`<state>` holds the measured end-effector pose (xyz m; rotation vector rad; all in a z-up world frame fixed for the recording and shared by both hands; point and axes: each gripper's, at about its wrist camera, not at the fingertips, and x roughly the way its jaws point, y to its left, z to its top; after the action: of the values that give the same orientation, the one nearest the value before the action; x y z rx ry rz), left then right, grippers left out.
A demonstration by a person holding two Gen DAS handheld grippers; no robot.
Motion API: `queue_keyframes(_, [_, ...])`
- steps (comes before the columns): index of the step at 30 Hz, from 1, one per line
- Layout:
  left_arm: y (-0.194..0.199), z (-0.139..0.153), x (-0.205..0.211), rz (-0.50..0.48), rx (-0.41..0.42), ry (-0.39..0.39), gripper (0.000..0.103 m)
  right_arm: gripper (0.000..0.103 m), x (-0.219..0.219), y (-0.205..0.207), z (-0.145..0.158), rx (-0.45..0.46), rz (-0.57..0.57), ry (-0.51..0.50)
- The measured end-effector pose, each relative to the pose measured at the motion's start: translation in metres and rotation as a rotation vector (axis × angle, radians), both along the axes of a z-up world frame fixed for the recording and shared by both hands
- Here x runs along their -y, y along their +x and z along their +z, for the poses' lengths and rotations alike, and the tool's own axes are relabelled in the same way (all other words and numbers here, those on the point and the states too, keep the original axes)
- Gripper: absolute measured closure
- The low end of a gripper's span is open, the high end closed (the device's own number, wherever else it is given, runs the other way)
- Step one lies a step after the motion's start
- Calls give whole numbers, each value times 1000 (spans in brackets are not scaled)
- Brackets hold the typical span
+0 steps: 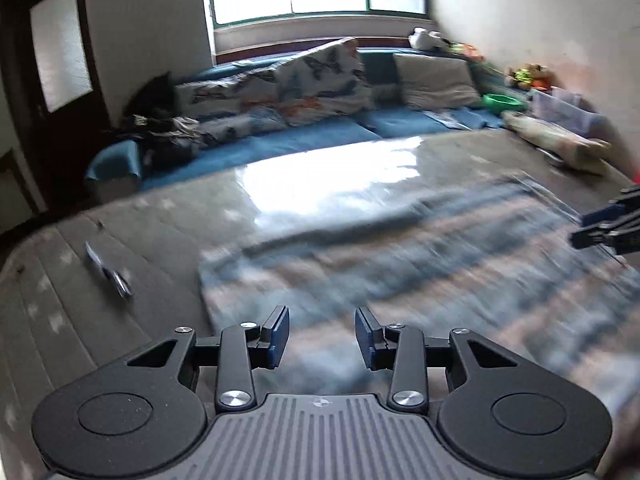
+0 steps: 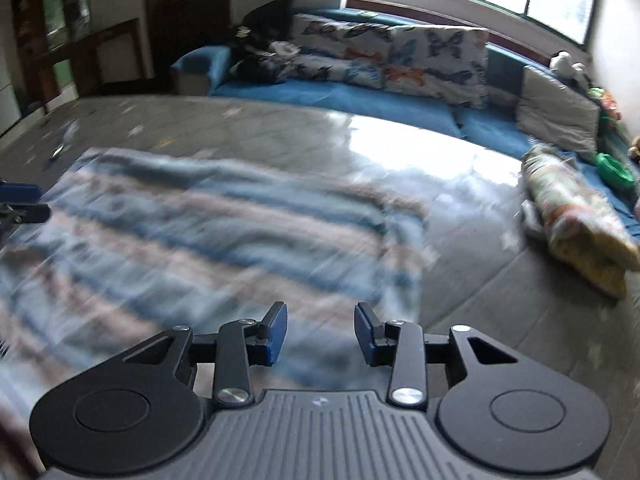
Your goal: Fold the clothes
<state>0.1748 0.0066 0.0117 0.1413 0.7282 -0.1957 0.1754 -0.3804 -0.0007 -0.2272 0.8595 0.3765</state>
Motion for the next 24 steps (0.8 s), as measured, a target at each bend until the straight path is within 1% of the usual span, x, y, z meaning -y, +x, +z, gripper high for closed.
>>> queue_keyframes(2, [-20,-6,2,-14,-16,-9,63,65,-4,-21,-4,-9,26,-16])
queue_keyframes(4, [-35,-11,-2,2,-25,4,63,62,-4,-37,-6,-4,38,-29])
queue_keyframes(7, [-49,-15,-20,48,-46,-9,63,59,2,-60,-5,2,41,-42])
queue_keyframes(11, [-67,-13,-34,73,-32,-30,63,58,14,-82,-4,2,20,-48])
queue_keyframes(16, [-86,-14,-34,61,2,-17,63,58,34,-109,-6,7,-26,4])
queue_keyframes(19, [-88,-14,-33,45,20,-2,62,58,43,-124,-7,16,-46,24])
queue_keyframes(24, [-80,-14,-38,34,11,-20,61,58,49,-145,-7,27,-69,28])
